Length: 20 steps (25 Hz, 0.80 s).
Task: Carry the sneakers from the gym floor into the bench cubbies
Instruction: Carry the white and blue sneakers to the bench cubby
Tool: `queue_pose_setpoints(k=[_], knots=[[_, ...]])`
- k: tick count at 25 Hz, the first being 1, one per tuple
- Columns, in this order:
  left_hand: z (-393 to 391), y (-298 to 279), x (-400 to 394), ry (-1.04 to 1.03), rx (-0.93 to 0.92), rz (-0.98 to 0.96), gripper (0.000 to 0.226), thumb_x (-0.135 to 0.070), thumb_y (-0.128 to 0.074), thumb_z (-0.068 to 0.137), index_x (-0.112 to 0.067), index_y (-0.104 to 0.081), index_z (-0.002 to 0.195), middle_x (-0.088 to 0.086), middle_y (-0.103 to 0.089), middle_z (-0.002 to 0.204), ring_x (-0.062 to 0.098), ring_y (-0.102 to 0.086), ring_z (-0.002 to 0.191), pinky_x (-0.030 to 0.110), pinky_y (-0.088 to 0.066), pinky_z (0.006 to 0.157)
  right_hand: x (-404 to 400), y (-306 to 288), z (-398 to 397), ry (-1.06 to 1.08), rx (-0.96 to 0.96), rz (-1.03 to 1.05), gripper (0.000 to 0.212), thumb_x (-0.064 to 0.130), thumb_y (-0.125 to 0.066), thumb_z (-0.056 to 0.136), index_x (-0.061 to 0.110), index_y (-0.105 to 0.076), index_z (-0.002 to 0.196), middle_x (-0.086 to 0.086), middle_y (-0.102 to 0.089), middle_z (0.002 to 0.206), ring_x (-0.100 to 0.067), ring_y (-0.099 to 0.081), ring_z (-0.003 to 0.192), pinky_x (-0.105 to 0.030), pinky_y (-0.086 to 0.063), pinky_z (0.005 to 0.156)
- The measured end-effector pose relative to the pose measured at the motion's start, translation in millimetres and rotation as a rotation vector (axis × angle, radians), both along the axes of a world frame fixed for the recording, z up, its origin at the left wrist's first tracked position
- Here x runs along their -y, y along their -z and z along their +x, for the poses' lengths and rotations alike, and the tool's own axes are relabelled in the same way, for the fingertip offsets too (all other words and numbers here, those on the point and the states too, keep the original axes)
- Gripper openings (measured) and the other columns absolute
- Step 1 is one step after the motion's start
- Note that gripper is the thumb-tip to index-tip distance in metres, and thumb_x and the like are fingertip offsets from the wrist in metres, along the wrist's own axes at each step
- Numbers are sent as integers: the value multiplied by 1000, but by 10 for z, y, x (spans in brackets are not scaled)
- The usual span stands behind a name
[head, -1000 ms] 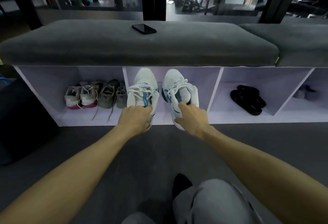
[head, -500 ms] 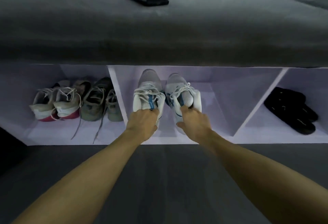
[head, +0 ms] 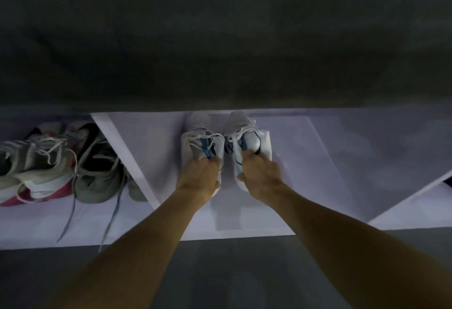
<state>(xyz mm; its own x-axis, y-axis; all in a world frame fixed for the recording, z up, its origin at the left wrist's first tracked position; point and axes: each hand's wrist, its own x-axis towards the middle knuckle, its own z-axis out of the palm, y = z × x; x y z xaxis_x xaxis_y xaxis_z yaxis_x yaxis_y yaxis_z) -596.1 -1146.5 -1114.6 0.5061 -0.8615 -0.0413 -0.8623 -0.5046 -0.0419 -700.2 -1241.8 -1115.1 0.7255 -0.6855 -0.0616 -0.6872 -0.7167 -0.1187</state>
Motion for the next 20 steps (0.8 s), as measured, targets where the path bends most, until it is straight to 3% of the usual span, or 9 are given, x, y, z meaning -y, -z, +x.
queue_pose_setpoints(k=[4, 6, 9, 12, 16, 20], knots=[[210, 110, 30, -35, -92, -9, 44, -30, -63, 88, -15, -47, 126, 7, -61, 119, 25, -57, 111, 35, -47, 79, 153, 70, 132, 2, 0, 4, 32, 20, -57, 94, 7, -45, 121, -12, -56, 122, -30, -54, 114, -39, -48, 81], [245, 116, 33, -35, -147, -53, 45, -30, -64, 86, -14, -45, 124, 6, -60, 121, 26, -54, 114, 36, -46, 78, 239, 65, 112, 6, 31, 5, 30, 19, -55, 93, 9, -45, 120, -11, -58, 120, -31, -57, 110, -37, -47, 79], [173, 63, -9, -44, -173, -123, 63, -42, -68, 77, -19, -36, 127, 2, -52, 127, 28, -49, 118, 35, -40, 70, 269, 25, 13, -77, 101, 5, 56, 36, -67, 82, 19, -40, 127, -5, -53, 127, -29, -52, 114, -37, -45, 79], [120, -54, -91, -46, -216, -202, 86, -54, -74, 65, -25, -29, 133, 0, -40, 138, 29, -40, 126, 41, -48, 83, 222, -98, -95, -118, 191, 7, 84, 50, -74, 69, 28, -31, 138, 0, -42, 142, -26, -40, 125, -43, -41, 92], [21, -366, -275, -67, -196, -220, 92, -65, -73, 59, -28, -30, 131, -1, -42, 137, 25, -43, 124, 45, -45, 95, 114, -389, -320, -164, 239, -32, 90, 59, -75, 62, 31, -32, 137, 3, -42, 142, -25, -41, 124, -44, -37, 97], [-248, -809, -655, -29, -98, -264, 90, -71, -68, 55, -31, -35, 128, -4, -46, 132, 23, -49, 116, 41, -41, 90, -129, -875, -683, -197, 249, -46, 95, 67, -71, 61, 34, -27, 138, 5, -40, 142, -25, -40, 125, -44, -35, 103]])
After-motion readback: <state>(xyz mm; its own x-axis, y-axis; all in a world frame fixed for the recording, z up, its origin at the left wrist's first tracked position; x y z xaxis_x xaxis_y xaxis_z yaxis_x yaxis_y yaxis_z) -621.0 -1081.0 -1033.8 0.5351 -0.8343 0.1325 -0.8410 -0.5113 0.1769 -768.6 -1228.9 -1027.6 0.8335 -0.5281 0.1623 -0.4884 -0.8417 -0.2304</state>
